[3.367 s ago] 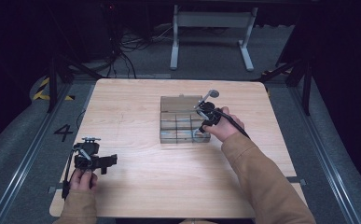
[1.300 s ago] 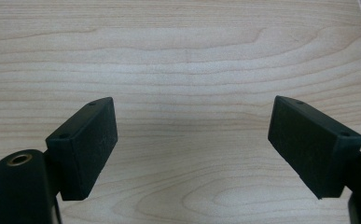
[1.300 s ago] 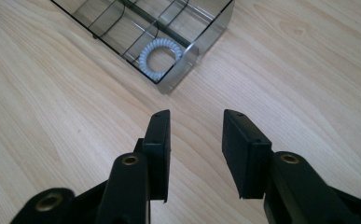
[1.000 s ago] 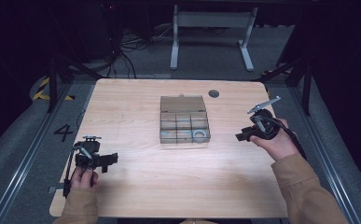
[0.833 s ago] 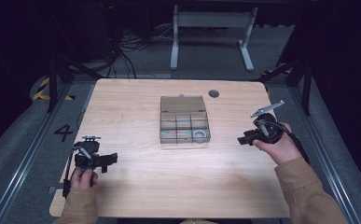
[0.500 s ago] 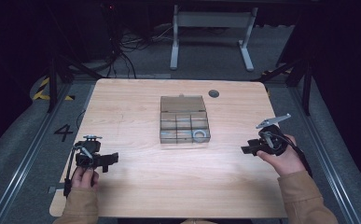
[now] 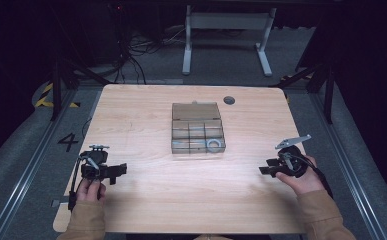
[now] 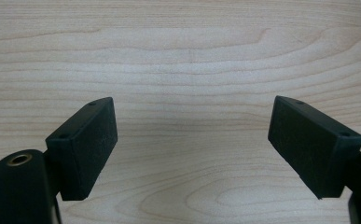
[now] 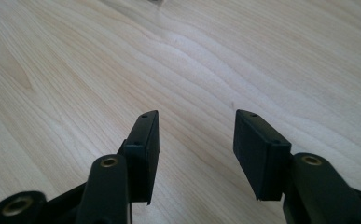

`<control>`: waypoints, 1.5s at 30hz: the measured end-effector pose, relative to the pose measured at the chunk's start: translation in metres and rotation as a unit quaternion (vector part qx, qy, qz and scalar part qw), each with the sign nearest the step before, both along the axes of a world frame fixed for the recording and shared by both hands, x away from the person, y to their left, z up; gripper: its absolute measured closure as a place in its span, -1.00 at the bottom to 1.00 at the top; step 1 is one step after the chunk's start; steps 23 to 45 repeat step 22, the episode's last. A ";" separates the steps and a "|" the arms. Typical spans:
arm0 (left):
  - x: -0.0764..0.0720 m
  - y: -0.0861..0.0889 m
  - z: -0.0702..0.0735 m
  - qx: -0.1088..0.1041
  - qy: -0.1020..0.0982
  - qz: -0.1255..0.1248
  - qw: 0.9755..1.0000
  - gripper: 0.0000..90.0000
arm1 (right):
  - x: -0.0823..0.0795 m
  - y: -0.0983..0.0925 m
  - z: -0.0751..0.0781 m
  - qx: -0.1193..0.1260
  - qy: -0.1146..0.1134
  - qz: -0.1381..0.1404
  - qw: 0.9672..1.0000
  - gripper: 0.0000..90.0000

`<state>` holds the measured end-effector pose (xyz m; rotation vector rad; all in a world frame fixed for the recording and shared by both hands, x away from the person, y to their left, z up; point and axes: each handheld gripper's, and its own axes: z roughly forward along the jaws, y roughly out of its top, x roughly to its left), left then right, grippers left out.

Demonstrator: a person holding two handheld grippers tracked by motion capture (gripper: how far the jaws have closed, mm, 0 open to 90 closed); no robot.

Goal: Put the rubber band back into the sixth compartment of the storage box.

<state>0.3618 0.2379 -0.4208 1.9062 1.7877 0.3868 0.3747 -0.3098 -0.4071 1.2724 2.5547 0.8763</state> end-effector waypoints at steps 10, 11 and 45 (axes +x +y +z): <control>0.000 0.000 0.000 0.001 -0.001 0.000 1.000 -0.64 | -0.011 0.007 -0.026 -0.012 -0.014 0.024 1.000 0.13; 0.000 0.000 0.000 0.001 0.000 0.000 1.000 -0.64 | -0.012 0.008 -0.028 -0.011 -0.014 0.027 0.999 0.13; -0.001 0.000 0.000 0.000 -0.003 -0.003 1.000 -0.64 | -0.016 0.013 -0.035 -0.019 -0.028 0.036 0.999 0.06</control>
